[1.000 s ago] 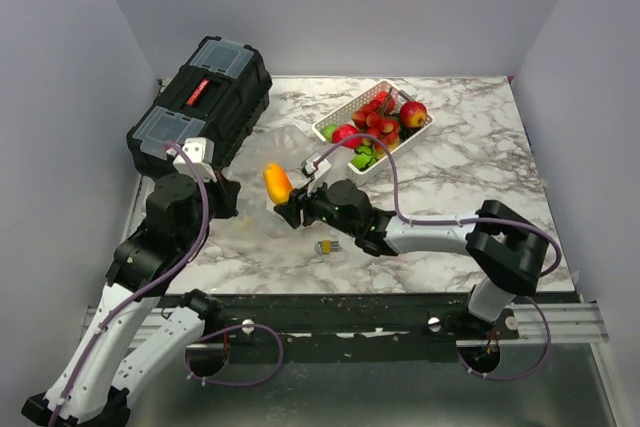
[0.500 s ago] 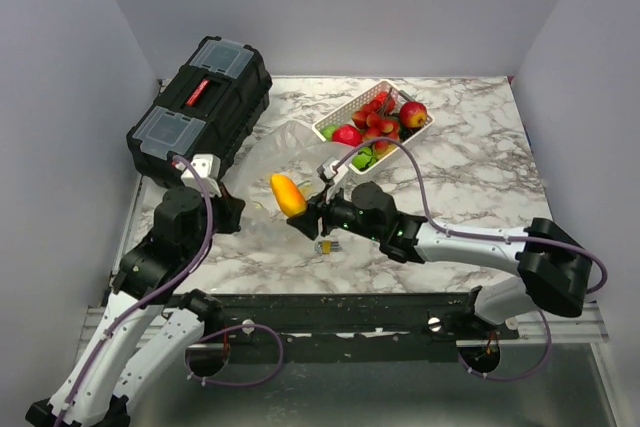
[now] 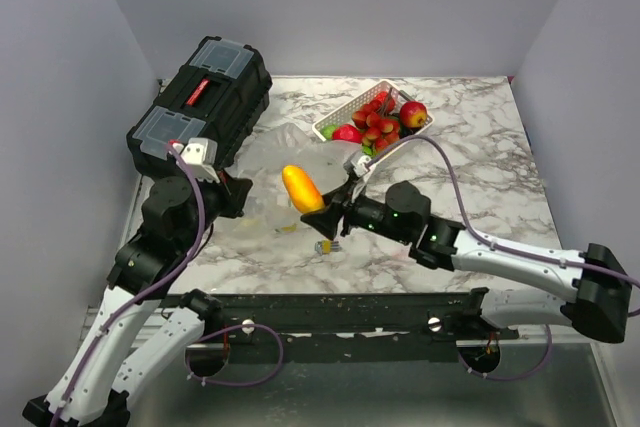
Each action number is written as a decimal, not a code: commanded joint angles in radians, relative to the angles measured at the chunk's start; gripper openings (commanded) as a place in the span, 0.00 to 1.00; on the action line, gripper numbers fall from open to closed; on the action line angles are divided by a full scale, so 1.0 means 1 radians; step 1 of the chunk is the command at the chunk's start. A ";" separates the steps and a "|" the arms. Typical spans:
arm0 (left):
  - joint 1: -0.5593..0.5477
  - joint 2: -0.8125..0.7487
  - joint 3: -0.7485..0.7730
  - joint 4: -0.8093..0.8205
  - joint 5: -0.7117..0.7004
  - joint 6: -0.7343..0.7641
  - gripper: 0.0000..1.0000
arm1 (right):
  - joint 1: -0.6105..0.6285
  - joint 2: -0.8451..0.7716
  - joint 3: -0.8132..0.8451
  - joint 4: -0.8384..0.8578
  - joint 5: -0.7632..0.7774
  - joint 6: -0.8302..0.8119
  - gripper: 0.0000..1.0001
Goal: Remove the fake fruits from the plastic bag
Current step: Take out the fake fruit from the plastic bag, then place the fake fruit in the bin.
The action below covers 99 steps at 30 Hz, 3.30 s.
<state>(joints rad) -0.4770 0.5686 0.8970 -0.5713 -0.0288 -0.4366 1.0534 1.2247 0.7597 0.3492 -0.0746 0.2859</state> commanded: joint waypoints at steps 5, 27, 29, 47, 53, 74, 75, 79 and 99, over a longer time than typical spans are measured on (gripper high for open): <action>0.003 0.142 0.145 0.146 0.090 -0.001 0.00 | -0.002 -0.178 0.039 -0.154 0.227 -0.031 0.01; 0.004 0.122 0.044 0.027 0.037 -0.060 0.04 | -0.327 -0.062 0.247 -0.342 0.438 -0.009 0.01; 0.003 0.125 0.034 0.011 0.040 -0.063 0.05 | -0.393 -0.029 0.258 -0.339 0.370 0.008 0.01; 0.003 -0.021 0.047 -0.115 0.028 0.008 0.78 | -0.585 0.345 0.363 -0.278 0.108 0.074 0.01; 0.004 -0.087 0.089 -0.093 0.028 0.052 0.83 | -0.624 0.400 0.412 -0.309 0.149 0.042 0.01; 0.003 -0.125 0.059 -0.047 0.091 0.041 0.84 | -0.972 0.786 0.940 -0.606 -0.302 0.156 0.01; 0.003 -0.123 0.059 -0.045 0.094 0.038 0.84 | -0.978 0.823 0.981 -0.625 -0.351 0.157 0.01; 0.003 -0.118 0.046 -0.028 0.115 0.035 0.84 | -0.980 0.894 1.052 -0.677 -0.474 0.171 0.01; 0.003 -0.079 0.031 0.001 0.136 0.005 0.84 | -0.977 0.773 0.893 -0.595 -0.416 0.210 0.79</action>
<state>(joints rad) -0.4770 0.4763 0.9401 -0.6056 0.0734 -0.4179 0.0746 2.0731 1.6794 -0.2554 -0.5129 0.5137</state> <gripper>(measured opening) 0.839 0.717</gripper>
